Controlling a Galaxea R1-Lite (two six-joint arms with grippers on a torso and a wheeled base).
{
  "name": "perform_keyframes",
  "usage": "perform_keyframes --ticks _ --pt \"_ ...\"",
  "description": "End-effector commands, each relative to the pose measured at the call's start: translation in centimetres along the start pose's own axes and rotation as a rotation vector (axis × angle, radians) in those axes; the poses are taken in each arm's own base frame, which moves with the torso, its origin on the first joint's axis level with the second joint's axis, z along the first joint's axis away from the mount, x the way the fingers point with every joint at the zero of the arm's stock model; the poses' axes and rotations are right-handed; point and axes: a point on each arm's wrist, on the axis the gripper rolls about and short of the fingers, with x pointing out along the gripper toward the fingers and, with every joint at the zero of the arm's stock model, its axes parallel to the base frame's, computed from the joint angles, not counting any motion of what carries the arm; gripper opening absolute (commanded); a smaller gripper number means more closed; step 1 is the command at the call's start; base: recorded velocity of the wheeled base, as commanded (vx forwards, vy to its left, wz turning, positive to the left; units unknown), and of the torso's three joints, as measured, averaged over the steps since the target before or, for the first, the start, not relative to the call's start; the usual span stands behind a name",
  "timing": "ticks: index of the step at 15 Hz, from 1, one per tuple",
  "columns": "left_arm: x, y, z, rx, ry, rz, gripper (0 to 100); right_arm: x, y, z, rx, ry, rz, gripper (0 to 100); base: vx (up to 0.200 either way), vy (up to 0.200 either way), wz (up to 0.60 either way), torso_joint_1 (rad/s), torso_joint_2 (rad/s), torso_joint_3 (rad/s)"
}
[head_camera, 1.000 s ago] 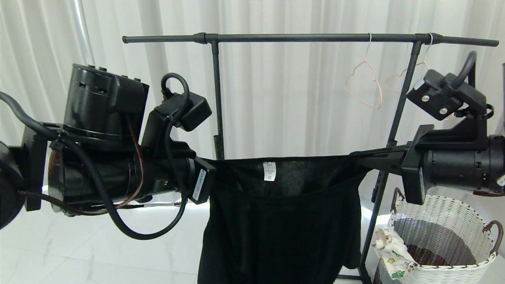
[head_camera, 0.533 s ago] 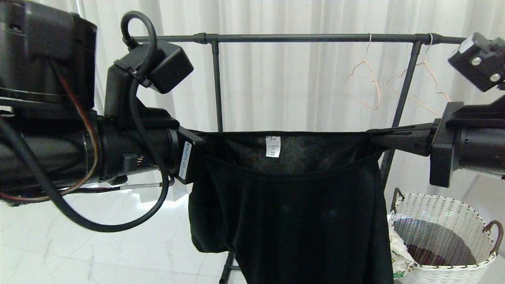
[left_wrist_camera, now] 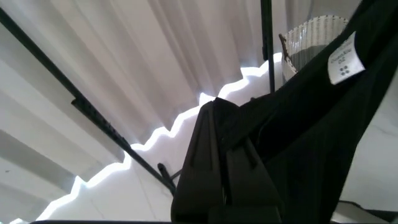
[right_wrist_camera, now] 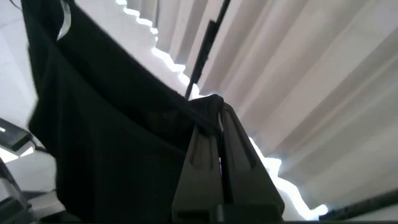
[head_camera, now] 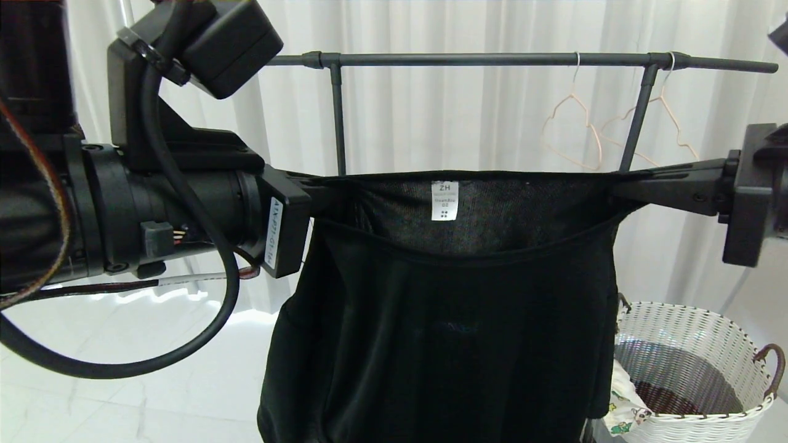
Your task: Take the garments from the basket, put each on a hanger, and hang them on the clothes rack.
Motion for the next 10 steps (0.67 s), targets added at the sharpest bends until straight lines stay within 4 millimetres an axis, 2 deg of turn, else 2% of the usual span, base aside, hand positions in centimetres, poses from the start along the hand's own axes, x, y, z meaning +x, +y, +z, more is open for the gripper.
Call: perform_keyframes --ticks 1,3,6,8,10 --pt "0.3 0.0 0.2 0.001 -0.005 -0.011 0 -2.7 0.2 -0.4 0.009 0.019 -0.015 0 0.000 0.000 0.00 0.000 0.00 0.000" --pt "1.1 -0.4 0.8 0.005 -0.018 -0.055 0 -4.4 0.7 -1.2 0.018 0.063 0.008 0 0.000 0.000 0.00 0.000 0.00 0.000" --pt "3.5 -0.3 1.9 0.003 -0.025 -0.066 0 -5.7 1.6 -2.3 0.015 0.078 0.067 0 0.000 0.000 0.00 0.000 0.00 0.000" --pt "6.0 -0.3 3.5 0.003 -0.065 -0.120 0 -7.1 2.7 -2.9 0.000 0.090 0.137 0 0.000 0.000 0.00 0.000 0.00 0.000" --pt "7.5 -0.3 4.0 0.003 -0.073 -0.134 0 -7.1 3.4 -2.9 -0.018 0.093 0.198 0 0.000 0.000 0.00 0.000 0.00 0.000"
